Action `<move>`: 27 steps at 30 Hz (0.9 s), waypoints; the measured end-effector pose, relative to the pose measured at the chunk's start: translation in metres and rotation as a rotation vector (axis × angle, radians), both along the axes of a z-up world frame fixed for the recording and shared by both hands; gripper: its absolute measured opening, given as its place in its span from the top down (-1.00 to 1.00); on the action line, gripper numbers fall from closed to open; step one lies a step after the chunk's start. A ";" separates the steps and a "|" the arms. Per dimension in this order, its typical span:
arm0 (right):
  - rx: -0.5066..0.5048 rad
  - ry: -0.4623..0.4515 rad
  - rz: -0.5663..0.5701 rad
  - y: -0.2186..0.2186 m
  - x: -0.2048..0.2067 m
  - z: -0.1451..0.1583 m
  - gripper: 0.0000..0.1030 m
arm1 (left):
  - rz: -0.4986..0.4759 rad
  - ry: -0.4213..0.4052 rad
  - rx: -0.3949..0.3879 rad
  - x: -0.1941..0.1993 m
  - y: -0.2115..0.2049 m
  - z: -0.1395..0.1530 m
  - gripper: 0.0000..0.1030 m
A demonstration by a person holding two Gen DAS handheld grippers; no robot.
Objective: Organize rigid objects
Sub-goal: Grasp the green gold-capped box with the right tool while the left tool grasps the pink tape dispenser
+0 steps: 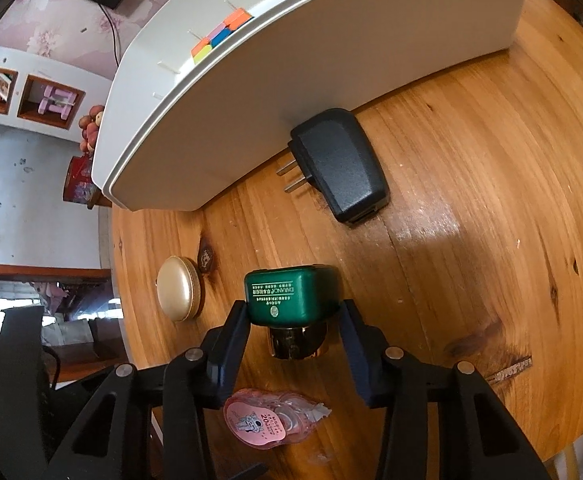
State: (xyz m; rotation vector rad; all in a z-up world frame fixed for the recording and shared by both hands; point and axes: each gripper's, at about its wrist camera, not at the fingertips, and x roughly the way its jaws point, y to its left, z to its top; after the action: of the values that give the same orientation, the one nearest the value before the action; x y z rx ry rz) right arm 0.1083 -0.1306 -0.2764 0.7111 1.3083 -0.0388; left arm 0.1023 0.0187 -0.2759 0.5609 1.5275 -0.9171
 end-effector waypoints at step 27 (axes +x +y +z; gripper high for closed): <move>-0.042 0.015 -0.076 -0.039 -0.040 0.012 0.21 | -0.056 -0.114 0.133 -0.012 -0.035 -0.019 -0.38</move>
State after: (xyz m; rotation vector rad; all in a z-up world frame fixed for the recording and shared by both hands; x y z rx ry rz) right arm 0.0685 -0.1694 -0.2642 0.7259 1.2908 -0.1333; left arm 0.0899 -0.0166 -0.2949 0.7428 1.4832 -0.8158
